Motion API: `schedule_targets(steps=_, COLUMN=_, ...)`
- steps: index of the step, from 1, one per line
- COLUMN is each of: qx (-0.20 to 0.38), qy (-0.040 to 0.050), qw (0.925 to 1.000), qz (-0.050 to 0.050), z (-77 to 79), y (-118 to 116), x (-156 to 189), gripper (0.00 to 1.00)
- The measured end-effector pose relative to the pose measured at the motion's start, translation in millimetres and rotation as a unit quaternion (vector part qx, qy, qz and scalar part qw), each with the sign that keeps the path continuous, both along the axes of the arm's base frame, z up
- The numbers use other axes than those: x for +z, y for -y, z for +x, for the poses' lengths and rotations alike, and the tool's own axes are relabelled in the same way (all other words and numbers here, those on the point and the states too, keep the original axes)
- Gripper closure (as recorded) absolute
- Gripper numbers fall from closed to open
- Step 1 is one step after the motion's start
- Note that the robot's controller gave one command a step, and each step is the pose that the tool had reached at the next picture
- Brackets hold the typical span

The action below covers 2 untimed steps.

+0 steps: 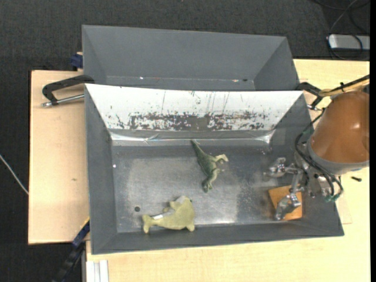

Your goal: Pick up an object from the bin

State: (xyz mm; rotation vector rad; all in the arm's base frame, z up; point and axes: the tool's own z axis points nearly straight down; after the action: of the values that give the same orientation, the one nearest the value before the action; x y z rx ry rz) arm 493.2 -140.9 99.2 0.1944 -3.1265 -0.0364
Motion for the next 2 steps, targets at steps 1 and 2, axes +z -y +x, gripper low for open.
schedule_targets(steps=1, qx=0.022, qy=0.0019, qw=0.9997, qz=0.003, z=2.4, y=-7.2, x=-15.1, gripper=0.00)
schedule_targets(steps=2, qx=-0.029, qy=-0.0013, qw=0.9996, qz=0.004, z=3.4, y=-8.3, x=-29.1, gripper=0.00)
